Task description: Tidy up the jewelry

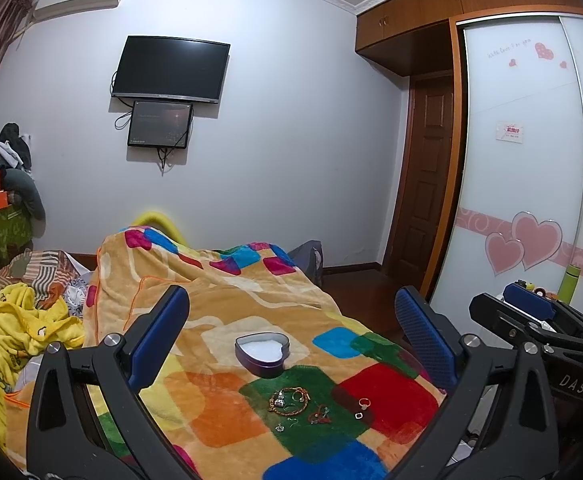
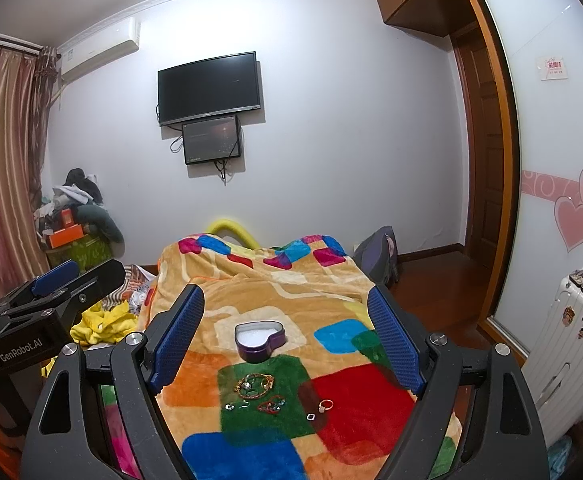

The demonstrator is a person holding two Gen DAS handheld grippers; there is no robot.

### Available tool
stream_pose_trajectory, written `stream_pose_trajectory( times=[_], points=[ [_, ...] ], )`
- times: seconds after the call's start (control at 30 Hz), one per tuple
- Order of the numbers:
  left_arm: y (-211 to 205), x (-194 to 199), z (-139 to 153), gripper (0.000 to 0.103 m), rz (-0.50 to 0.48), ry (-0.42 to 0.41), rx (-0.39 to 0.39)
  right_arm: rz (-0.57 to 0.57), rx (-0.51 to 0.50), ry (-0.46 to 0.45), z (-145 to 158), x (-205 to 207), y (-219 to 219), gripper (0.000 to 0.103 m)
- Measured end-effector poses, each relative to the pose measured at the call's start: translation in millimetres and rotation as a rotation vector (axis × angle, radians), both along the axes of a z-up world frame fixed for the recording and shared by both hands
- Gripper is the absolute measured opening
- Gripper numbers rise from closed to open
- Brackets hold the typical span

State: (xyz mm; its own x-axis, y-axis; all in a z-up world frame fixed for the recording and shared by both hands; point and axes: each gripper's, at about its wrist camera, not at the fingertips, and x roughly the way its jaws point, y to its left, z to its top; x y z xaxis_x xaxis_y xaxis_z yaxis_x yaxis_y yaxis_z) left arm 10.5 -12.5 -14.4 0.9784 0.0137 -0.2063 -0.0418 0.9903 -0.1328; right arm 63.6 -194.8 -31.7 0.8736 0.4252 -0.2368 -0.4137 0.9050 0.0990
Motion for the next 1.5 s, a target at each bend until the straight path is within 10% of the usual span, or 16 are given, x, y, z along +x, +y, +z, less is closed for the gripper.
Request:
stream_pose_trajectory(
  times=[1.5],
  points=[
    [9,13,-1,0.103,-0.002,0.036,-0.007,-0.007,-0.003,0.029,0,8,0,0.081]
  ],
)
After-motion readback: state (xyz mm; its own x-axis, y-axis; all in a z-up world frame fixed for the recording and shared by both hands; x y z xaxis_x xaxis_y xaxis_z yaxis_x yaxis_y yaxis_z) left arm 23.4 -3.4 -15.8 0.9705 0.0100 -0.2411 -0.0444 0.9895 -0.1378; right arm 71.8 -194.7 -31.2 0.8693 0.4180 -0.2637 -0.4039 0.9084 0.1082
